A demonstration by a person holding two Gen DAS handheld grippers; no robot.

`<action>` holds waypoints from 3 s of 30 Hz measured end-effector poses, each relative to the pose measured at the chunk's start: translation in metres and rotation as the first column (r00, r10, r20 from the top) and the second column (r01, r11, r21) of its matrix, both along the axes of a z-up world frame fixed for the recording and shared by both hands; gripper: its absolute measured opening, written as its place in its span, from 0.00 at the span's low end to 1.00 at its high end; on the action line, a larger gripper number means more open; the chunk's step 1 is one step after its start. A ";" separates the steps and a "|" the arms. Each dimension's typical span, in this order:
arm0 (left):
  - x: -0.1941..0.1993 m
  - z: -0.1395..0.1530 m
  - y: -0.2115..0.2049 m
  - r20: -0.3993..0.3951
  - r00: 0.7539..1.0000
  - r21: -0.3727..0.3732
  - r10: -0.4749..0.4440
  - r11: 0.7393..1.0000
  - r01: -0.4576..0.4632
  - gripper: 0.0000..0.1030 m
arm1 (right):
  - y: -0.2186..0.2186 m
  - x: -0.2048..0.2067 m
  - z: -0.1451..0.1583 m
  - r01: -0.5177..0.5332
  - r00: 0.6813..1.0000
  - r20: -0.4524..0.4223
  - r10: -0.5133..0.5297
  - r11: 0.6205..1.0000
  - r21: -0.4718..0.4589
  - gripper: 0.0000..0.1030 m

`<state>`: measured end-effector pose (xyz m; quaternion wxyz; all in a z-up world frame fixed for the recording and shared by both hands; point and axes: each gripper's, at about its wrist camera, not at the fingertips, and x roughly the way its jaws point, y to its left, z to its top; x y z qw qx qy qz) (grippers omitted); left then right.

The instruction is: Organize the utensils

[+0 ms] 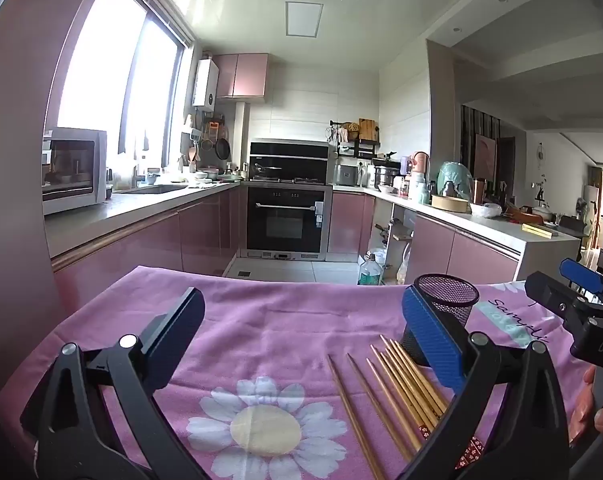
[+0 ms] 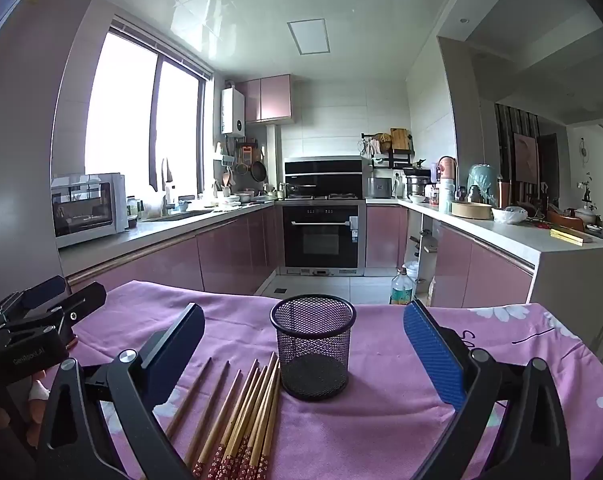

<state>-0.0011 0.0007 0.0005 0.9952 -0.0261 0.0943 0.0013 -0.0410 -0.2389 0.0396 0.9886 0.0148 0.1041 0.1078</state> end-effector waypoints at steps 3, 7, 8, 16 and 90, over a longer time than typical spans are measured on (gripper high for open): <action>0.000 0.001 0.000 0.000 1.000 0.002 -0.004 1.000 0.004 0.94 | 0.000 0.005 -0.001 -0.002 1.000 -0.003 0.002 1.000 0.003 0.93; 0.000 0.006 0.004 0.005 1.000 0.006 0.002 1.000 -0.002 0.94 | -0.003 -0.006 0.006 -0.001 1.000 0.018 0.001 1.000 0.010 0.93; 0.001 0.006 0.003 0.004 1.000 0.005 0.000 1.000 0.000 0.94 | 0.000 -0.004 0.003 0.002 1.000 0.025 -0.002 1.000 -0.002 0.93; -0.006 0.002 -0.002 0.028 1.000 0.011 0.006 1.000 -0.006 0.94 | 0.000 -0.003 0.005 0.002 1.000 0.028 -0.002 1.000 0.002 0.93; -0.007 0.004 -0.009 0.031 1.000 0.011 -0.004 1.000 0.004 0.94 | -0.004 -0.004 -0.004 0.003 0.999 0.041 -0.005 0.999 0.038 0.93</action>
